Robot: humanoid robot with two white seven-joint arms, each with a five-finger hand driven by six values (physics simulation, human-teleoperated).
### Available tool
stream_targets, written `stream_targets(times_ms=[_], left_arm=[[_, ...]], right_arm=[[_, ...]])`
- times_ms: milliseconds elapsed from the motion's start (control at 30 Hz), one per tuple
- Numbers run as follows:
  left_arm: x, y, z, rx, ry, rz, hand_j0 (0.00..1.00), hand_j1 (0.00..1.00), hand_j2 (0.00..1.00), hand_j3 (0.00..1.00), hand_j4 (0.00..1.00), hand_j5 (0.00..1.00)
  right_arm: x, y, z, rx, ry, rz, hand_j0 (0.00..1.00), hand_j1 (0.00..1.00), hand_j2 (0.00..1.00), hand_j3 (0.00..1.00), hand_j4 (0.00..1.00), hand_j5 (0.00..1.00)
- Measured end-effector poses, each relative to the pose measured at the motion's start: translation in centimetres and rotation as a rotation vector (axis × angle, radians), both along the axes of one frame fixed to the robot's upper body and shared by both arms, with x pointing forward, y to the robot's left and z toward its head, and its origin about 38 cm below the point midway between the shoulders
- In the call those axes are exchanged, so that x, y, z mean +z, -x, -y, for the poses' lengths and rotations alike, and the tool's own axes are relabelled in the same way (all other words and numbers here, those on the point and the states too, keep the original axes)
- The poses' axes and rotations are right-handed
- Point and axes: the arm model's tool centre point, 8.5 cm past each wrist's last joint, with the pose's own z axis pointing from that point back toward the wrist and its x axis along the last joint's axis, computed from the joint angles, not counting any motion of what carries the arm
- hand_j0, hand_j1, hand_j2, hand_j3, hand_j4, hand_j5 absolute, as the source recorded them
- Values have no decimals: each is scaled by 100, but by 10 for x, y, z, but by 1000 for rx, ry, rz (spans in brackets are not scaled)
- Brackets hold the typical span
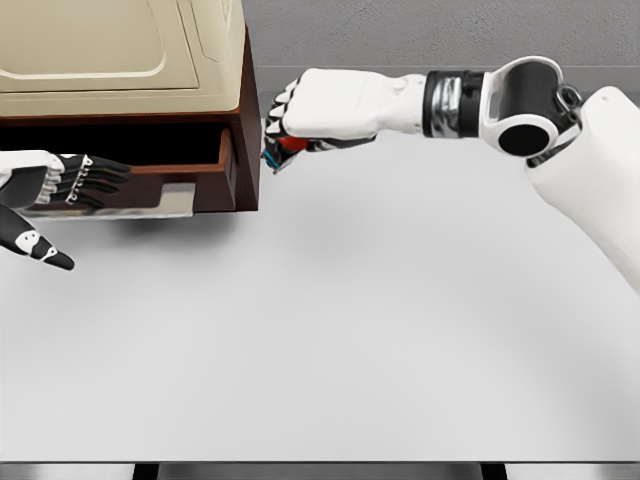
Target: Open the cabinet drawer with left arm, and place a switch into the drawer with right arm
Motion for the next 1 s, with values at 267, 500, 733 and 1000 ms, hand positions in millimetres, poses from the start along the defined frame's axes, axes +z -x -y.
stream_targets(times_ms=[267, 500, 733, 1000], left_arm=[[-11, 1, -8, 22, -77, -26, 100, 100, 100, 100, 100, 100], [-11, 1, -9, 27, -76, -31, 100, 100, 100, 100, 100, 100], [-11, 2, -11, 36, -78, -35, 100, 100, 100, 100, 100, 100], [-10, 2, -12, 52, -65, -54, 100, 100, 100, 100, 100, 100]], right_arm=[[21, 5, -9, 12, -21, 21, 49, 49, 49, 49, 49, 49], [26, 4, -19, -13, -21, 15, 49, 49, 49, 49, 49, 49], [29, 5, -43, -13, -21, 0, 49, 49, 49, 49, 49, 49], [28, 5, -68, -15, -22, -24, 49, 49, 49, 49, 49, 49]])
